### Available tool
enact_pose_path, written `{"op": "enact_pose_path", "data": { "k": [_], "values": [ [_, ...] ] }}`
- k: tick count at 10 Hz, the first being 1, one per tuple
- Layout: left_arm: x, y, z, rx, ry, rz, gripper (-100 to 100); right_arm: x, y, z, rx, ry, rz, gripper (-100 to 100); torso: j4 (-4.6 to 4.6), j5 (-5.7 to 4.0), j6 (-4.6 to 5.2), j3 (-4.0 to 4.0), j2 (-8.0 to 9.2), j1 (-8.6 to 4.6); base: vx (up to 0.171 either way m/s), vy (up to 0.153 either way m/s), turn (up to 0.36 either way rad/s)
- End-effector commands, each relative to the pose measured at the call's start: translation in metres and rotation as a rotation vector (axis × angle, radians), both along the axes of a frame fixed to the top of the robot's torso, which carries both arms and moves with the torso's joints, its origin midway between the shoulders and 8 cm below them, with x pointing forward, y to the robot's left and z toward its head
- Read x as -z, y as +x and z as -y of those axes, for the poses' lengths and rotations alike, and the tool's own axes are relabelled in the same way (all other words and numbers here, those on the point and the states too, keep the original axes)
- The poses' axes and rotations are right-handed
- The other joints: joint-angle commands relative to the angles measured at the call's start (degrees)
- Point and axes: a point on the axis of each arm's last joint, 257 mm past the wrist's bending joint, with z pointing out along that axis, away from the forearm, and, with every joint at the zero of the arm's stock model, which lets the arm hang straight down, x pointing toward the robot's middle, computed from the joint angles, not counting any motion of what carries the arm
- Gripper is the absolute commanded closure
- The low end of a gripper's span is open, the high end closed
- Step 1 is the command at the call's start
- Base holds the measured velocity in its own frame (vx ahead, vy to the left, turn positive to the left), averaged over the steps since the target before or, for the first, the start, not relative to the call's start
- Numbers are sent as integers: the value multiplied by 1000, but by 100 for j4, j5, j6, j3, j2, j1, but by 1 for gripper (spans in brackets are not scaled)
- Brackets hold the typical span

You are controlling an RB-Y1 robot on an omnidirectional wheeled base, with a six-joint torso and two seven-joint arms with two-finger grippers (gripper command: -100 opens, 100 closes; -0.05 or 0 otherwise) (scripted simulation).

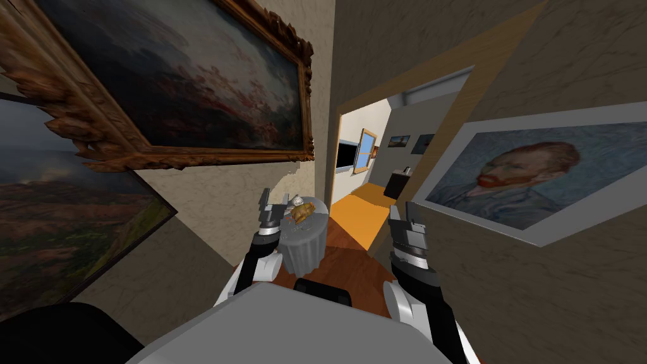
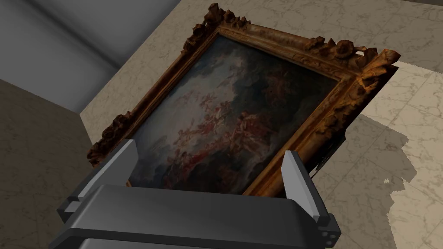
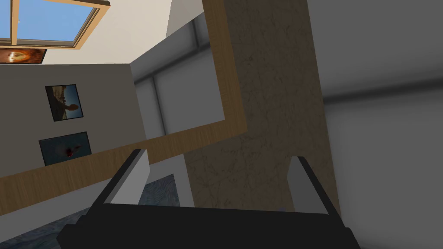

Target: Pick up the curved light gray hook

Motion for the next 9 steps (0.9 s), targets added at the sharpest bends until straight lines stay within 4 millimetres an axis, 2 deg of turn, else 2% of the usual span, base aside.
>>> {"op": "enact_pose_path", "data": {
  "k": [1, 3, 6, 7, 9],
  "values": [
    [5, 6, 5, 22, 34, -23, -100, 0, 0, 0, 0, 0, 0, 0, 0, 0, 0, 0, 0, 0, 0, -19, 26],
    [17, 20, 11, 53, 80, -72, -100, 0, 0, 0, 0, 0, 0, 0, 0, -3, 0, 0, -1, -14, -1, -56, 49],
    [45, 52, 16, 89, 133, -180, -100, 0, 0, 0, 0, 0, 0, 0, 0, -8, 1, 1, 2, -38, -7, -106, 67],
    [45, 53, 16, 89, 133, -183, -100, 0, 0, 0, 0, 0, 0, 0, -1, -9, 0, -1, -2, -43, 13, -80, 28],
    [68, 78, 17, 104, 161, -262, -100, 0, 0, 0, 0, 0, 0, 0, -1, -7, 1, -3, -5, -31, -1, -100, 76]
  ]
}}
